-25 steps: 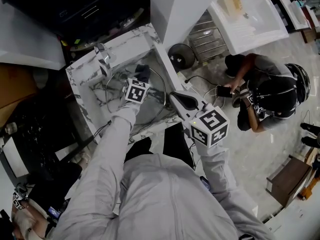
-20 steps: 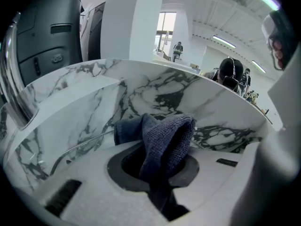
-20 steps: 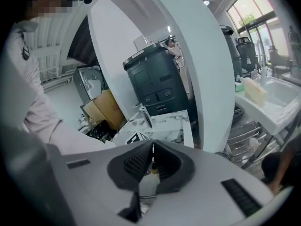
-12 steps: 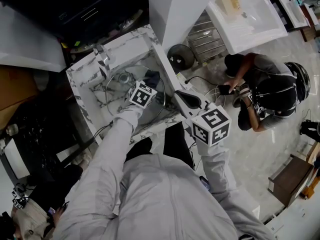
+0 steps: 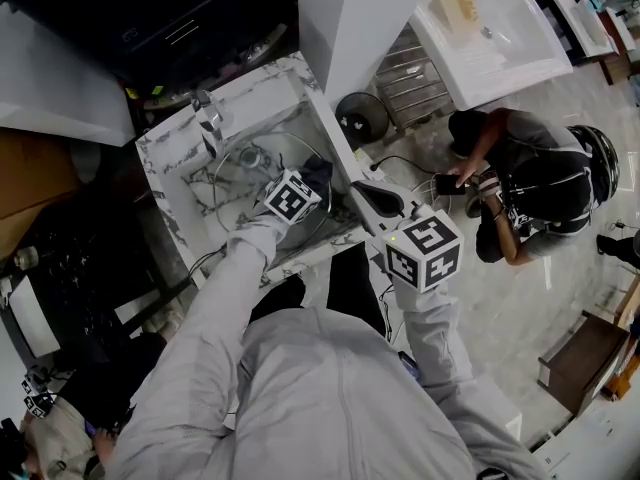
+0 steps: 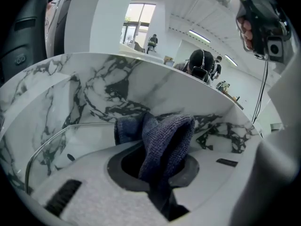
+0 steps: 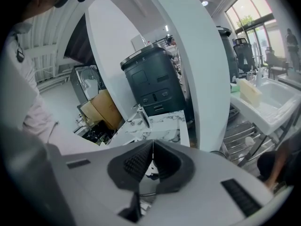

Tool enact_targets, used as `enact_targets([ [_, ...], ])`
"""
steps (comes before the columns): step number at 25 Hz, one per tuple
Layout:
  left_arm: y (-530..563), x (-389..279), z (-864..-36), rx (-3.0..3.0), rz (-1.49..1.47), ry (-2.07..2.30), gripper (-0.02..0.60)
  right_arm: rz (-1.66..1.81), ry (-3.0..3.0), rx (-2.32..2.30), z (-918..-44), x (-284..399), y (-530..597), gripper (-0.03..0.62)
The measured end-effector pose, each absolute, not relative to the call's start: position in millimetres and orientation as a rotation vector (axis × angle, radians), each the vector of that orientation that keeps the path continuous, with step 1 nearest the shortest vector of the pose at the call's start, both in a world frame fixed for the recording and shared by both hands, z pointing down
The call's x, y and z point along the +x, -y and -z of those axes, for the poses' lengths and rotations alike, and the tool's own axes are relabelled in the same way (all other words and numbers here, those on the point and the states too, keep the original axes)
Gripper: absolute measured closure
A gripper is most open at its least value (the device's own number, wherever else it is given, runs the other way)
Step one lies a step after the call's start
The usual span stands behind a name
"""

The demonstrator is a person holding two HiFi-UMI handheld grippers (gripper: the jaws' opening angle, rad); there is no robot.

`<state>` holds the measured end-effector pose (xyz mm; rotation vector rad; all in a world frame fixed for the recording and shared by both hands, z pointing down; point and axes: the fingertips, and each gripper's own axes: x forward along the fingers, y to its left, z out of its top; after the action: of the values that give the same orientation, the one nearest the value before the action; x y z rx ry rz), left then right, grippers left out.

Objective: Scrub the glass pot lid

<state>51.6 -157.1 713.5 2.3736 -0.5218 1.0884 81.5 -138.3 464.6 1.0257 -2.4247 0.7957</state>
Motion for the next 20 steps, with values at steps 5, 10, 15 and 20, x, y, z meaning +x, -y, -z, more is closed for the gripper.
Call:
enact_targets([
  [5,137.5,53.3,-716.5,2.380,-1.159,0.395,0.525,-0.810,2.467,1.036,-457.1,79.4,138.3,0.565],
  [10,115.1,53.9,-714.4,2.393,-1.207,0.260,0.525,-0.773,2.506,1.084,-451.7,78.5,137.6,0.565],
  [15,89.5,53.1,-706.3,2.368,-1.210,0.119,0.525,-0.764,2.533,1.083,-448.7,74.5,133.9,0.565],
  [20,67.8,49.6,-708.1,2.342,-1.188,0.011,0.525,-0.752,2.541,1.048,-451.2,64.6,127.8,0.565],
])
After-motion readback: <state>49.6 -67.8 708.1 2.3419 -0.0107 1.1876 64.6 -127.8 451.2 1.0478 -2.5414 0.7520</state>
